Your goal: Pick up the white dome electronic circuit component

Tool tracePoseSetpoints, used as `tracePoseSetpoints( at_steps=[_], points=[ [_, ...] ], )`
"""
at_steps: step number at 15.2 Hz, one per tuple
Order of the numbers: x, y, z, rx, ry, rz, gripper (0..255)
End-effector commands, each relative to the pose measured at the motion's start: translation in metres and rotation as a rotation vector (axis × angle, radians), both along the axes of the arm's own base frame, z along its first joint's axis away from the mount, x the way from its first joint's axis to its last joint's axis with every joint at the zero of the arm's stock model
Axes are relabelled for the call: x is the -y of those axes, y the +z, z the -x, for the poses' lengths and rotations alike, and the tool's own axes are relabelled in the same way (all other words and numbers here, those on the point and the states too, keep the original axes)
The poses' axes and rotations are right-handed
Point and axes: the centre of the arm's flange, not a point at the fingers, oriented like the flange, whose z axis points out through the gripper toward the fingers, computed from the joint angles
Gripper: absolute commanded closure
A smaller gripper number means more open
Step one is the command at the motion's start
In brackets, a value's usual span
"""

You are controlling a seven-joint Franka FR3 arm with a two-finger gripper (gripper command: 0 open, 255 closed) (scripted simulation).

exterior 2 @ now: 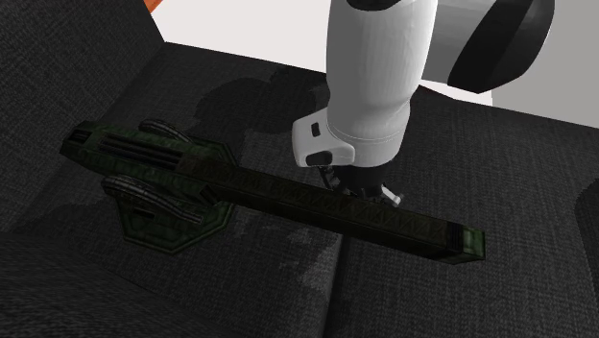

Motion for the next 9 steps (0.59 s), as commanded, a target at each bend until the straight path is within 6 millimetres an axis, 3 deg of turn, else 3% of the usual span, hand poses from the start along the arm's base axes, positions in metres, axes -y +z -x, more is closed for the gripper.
tracePoseSetpoints(
  at_steps=[1,7,9],
  points=[
    [0.000,0.000,0.000,0.000,0.000,0.000,255],
    [0.001,0.000,0.000,0.000,0.000,0.000,255],
    [0.001,0.011,0.000,0.000,0.000,0.000,255]
  ],
)
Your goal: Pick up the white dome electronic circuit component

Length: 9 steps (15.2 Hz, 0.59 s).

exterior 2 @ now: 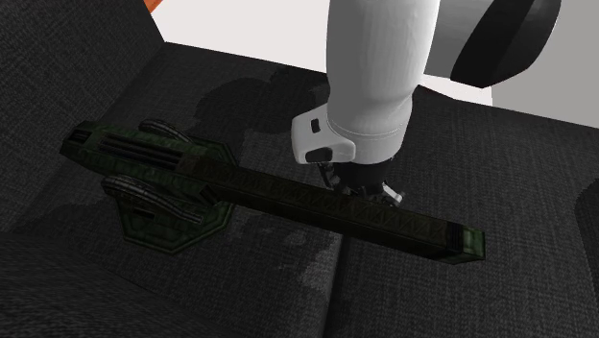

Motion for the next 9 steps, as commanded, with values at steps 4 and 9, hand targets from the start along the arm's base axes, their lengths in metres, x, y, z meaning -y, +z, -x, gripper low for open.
tracePoseSetpoints(
  at_steps=[4,9],
  points=[
    [0.000,0.024,0.000,0.000,0.000,0.000,255],
    [0.000,0.051,0.000,0.000,0.000,0.000,255]
  ],
)
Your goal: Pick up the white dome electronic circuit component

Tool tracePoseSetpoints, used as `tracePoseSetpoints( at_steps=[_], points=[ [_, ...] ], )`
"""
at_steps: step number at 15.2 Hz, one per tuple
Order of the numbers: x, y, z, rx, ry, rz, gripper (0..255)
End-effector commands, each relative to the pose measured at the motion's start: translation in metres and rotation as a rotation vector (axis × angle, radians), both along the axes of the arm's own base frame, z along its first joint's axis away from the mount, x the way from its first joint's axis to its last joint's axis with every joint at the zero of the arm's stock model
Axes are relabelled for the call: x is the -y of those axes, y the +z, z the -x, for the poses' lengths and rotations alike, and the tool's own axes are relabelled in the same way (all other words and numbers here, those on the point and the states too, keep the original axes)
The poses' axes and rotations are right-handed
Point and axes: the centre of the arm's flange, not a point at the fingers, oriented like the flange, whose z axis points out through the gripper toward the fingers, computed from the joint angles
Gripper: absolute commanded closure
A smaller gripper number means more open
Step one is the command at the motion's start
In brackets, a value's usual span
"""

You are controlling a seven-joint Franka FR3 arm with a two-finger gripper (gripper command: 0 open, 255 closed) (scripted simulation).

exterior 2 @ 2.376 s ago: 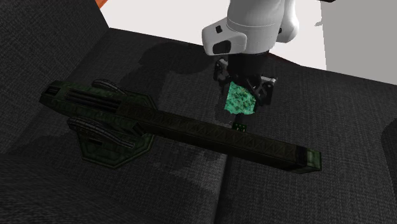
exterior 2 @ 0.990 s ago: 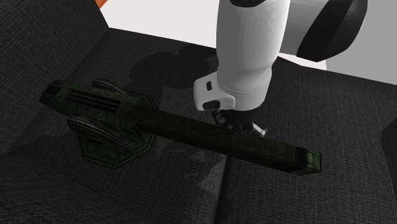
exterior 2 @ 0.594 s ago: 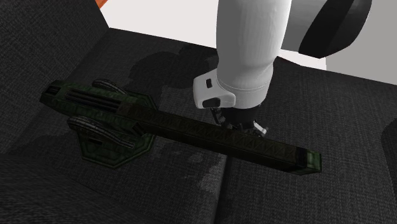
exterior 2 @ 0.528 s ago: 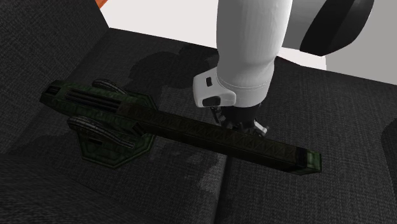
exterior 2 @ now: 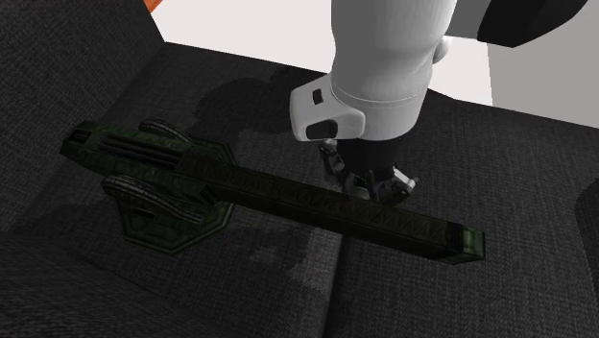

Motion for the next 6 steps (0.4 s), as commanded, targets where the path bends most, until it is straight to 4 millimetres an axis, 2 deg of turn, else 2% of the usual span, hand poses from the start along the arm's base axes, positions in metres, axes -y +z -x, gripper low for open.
tracePoseSetpoints(
  at_steps=[1,4,6],
  points=[
    [0.000,0.010,0.000,0.000,0.000,0.000,255],
    [0.000,0.026,0.000,0.000,0.000,0.000,255],
    [0.000,0.027,0.000,0.000,0.000,0.000,255]
  ],
)
